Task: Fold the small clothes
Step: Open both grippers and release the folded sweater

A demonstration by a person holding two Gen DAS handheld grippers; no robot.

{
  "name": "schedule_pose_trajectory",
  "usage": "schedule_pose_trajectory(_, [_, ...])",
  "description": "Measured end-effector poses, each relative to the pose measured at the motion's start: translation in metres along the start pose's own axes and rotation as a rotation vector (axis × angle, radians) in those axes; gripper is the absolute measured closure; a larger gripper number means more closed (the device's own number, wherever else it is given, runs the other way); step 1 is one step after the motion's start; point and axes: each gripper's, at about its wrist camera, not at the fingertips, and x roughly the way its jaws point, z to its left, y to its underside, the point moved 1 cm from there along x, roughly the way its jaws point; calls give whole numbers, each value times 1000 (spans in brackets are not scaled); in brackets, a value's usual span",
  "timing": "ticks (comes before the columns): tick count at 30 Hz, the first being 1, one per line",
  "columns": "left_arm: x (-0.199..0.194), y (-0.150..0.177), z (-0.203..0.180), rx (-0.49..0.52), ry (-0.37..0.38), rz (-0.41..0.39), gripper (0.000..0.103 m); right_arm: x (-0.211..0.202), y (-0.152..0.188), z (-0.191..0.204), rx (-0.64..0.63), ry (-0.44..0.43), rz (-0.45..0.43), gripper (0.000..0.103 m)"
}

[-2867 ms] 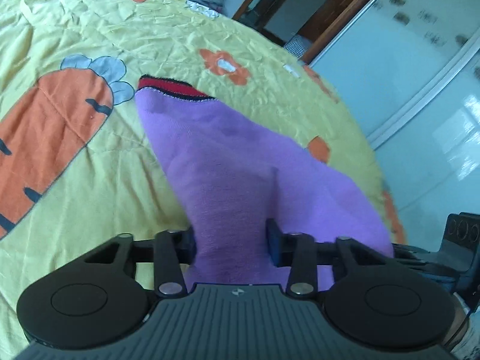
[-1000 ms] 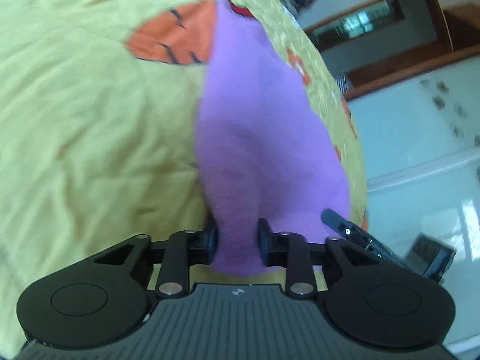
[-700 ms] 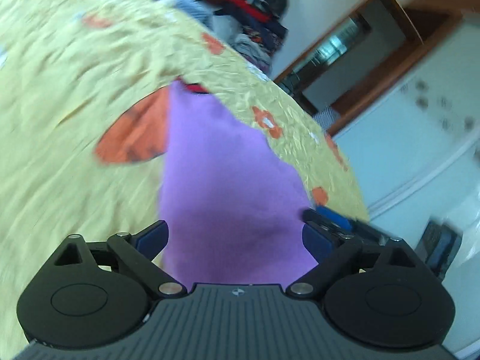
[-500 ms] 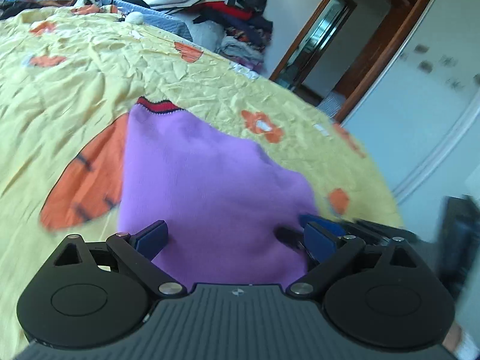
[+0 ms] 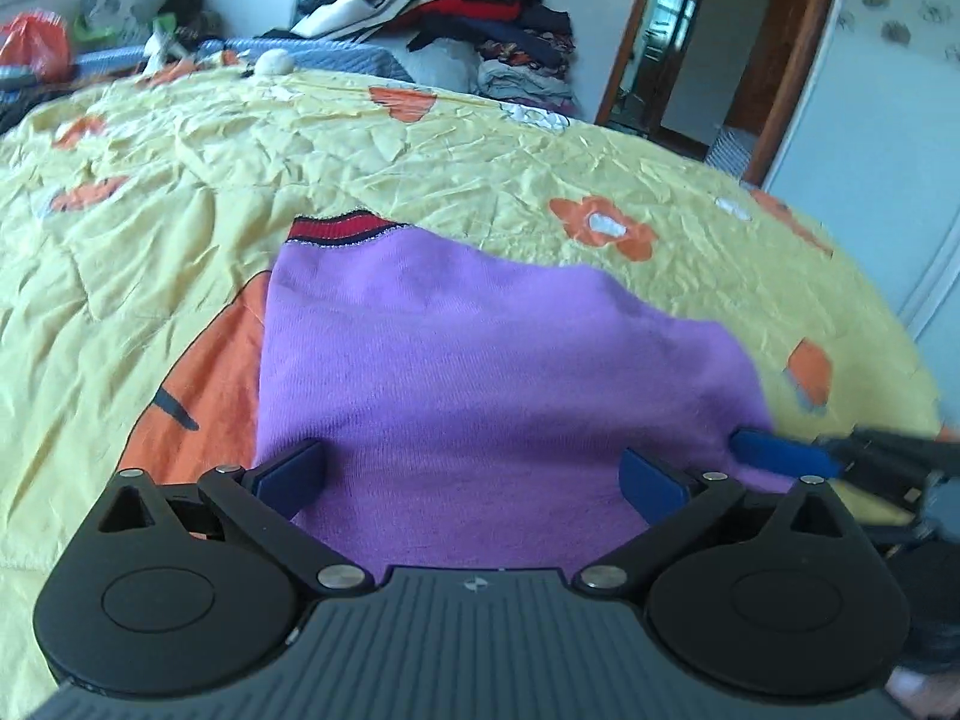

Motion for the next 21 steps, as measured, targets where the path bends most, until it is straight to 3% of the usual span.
schedule_pose_trajectory(2, [-13,-2,1,-48,15,2,1,-8,-4,1,19,12,3,57])
schedule_pose_trajectory(5, [-40,4,-1,-62,37,-28,1,-25,1,9,0,18,-15,31])
schedule_pose_trajectory(9, [-55,30,-3,-76,40,7,1,-30,11,20,-47,27,2,31])
schedule_pose_trajectory(10, [-55,39,-6,-45,25,11,1,-24,14,21,-66,40,19,31])
schedule_pose_trajectory(12, [-53,51,-11,24,-18,1,1,-16,17,14,-36,33,18,22])
schedule_pose_trajectory(15, [-57,58,-17,77,-55,2,1,-19,14,4,32,16,49,20])
schedule_pose_trajectory(18, [-82,64,-10,21,10,-8,1,-47,22,9,10,32,16,19])
schedule_pose_trajectory(21, [-101,83,-11,46,26,-11,1,-69,44,15,1,-44,4,20])
